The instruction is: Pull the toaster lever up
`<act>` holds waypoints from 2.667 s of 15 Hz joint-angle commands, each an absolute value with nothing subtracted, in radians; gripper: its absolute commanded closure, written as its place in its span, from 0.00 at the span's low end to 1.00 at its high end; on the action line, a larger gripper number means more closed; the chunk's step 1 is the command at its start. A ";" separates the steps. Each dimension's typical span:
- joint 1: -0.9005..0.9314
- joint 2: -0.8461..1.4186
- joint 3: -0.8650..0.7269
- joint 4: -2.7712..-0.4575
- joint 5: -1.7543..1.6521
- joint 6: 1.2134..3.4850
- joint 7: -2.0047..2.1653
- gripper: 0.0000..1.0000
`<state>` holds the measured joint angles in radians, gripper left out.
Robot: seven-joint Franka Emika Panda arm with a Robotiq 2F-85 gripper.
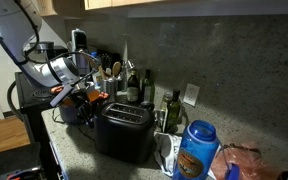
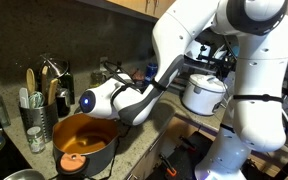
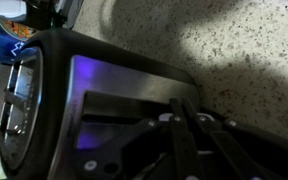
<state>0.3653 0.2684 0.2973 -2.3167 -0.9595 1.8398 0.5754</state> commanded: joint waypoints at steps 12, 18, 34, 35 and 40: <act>0.349 0.328 0.277 -2.319 -0.991 1.910 0.596 0.95; 0.348 0.364 0.278 -2.321 -0.994 1.942 0.605 0.95; 0.359 0.312 0.279 -2.309 -1.009 1.870 0.584 0.95; 0.360 0.305 0.278 -2.307 -1.008 1.859 0.583 0.95; 0.361 0.272 0.276 -2.306 -1.012 1.828 0.577 0.95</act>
